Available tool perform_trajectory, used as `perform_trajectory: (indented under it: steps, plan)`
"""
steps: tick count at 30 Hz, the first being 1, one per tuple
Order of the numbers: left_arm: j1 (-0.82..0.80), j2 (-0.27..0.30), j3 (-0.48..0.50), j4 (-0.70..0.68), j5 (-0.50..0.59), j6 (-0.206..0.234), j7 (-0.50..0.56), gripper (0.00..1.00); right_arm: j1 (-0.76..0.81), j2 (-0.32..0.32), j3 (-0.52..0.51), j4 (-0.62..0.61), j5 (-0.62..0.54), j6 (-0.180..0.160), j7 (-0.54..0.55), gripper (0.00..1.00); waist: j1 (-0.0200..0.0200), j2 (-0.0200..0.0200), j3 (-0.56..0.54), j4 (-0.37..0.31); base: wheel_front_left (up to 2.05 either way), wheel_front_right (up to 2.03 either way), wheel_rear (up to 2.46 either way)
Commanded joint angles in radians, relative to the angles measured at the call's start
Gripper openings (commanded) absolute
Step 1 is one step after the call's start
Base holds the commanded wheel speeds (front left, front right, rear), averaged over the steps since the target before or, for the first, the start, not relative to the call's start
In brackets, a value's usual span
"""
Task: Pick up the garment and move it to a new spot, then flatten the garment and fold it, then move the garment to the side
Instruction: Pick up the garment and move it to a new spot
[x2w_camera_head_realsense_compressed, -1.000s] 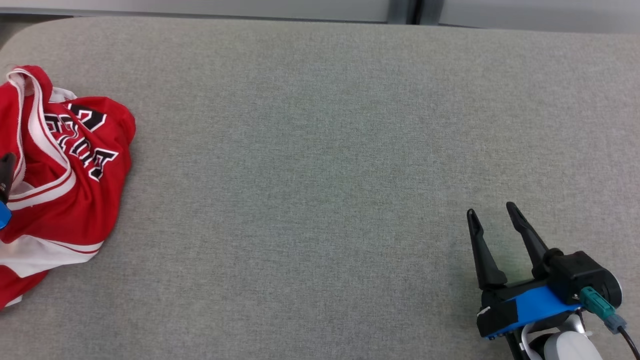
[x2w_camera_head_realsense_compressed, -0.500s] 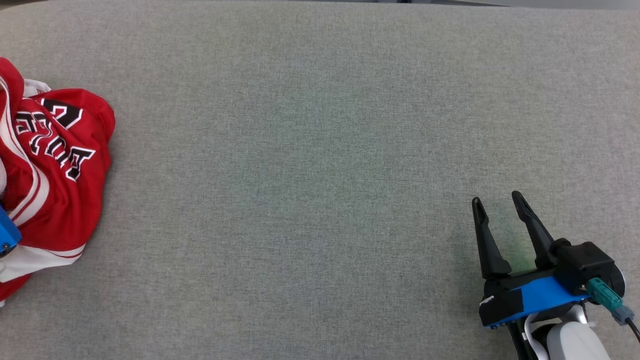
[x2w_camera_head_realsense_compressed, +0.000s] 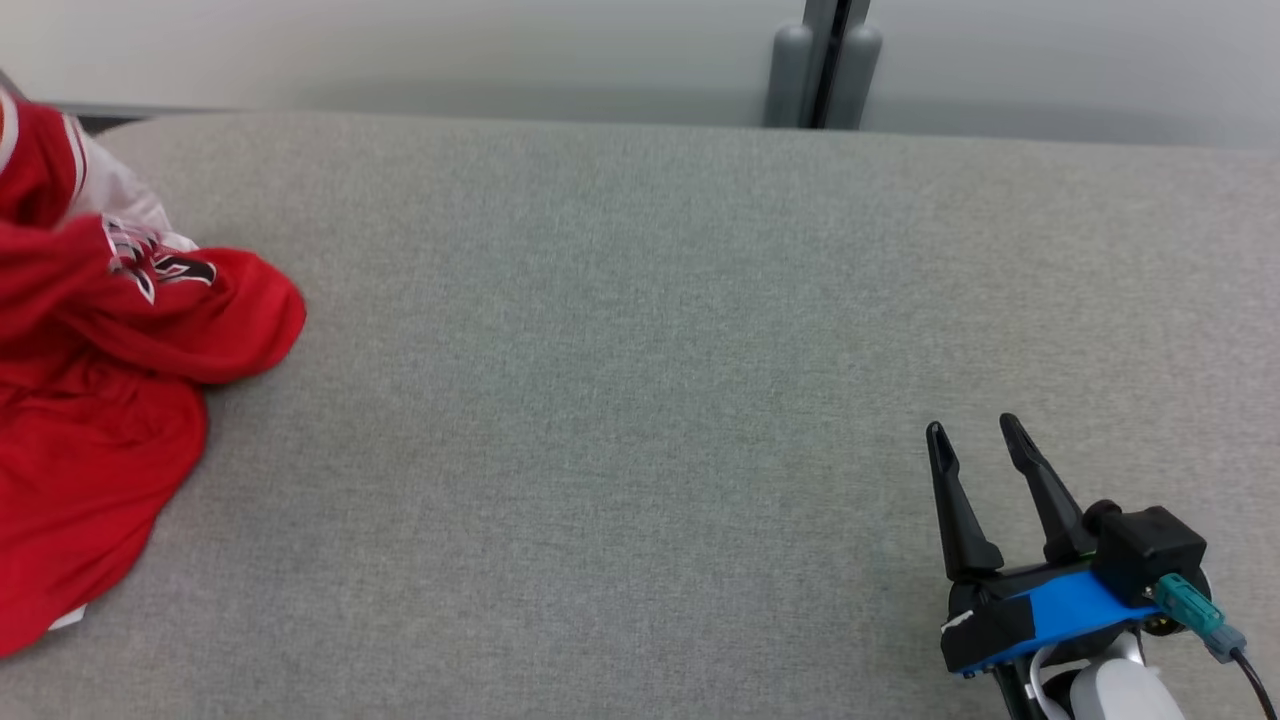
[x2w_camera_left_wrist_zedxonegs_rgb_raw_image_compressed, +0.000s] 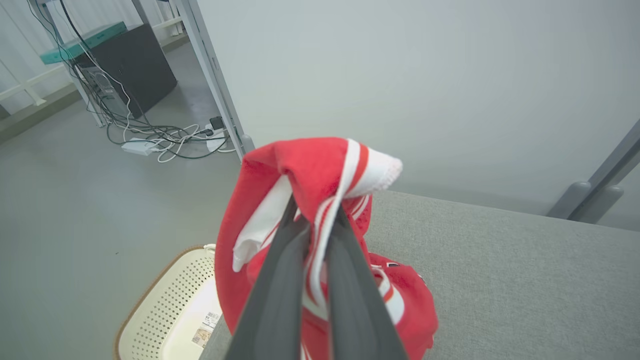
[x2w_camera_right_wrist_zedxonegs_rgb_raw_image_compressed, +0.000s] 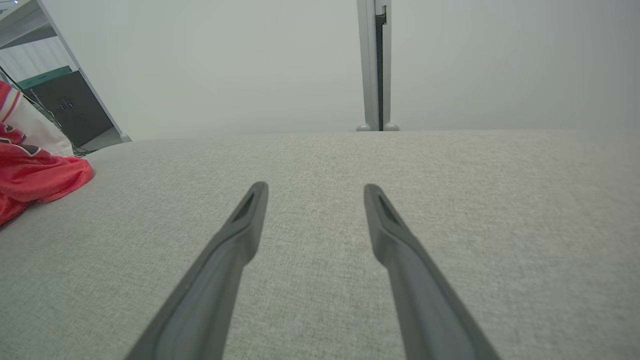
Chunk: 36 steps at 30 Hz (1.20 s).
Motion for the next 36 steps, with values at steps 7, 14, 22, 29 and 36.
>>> perform_trajectory:
  steps: [7,14,22,29,36]
  plan:
    - [-0.170,-0.009,-0.090,-0.129,0.057,-0.052,-0.002,0.00,0.023,-0.006,0.012,0.062,0.051,0.000,-0.035,1.00,0.0001,0.0000,-0.119,-0.088,0.00,0.00,0.00]
    - [-0.270,-0.066,-0.151,-0.200,0.061,-0.080,-0.012,0.00,0.033,-0.006,0.021,0.087,0.073,0.000,-0.046,1.00,0.0001,0.0000,-0.153,-0.178,0.00,0.00,0.00]
    - [-0.319,-0.160,-0.217,-0.234,0.034,-0.106,-0.036,0.00,0.035,-0.005,0.034,0.100,0.077,0.000,-0.050,1.00,0.0001,0.0000,-0.168,-0.327,0.00,0.00,0.00]
    - [-0.258,-0.201,-0.286,-0.210,0.026,-0.120,-0.018,0.00,0.040,-0.005,0.031,0.097,0.075,0.000,-0.051,1.00,0.0001,0.0000,-0.160,-0.418,0.00,0.00,0.00]
    - [-0.069,-0.236,-0.386,-0.122,0.047,-0.122,-0.052,0.00,0.047,-0.005,0.028,0.090,0.082,0.000,-0.052,1.00,0.0001,0.0000,-0.150,-0.442,0.00,0.00,0.00]
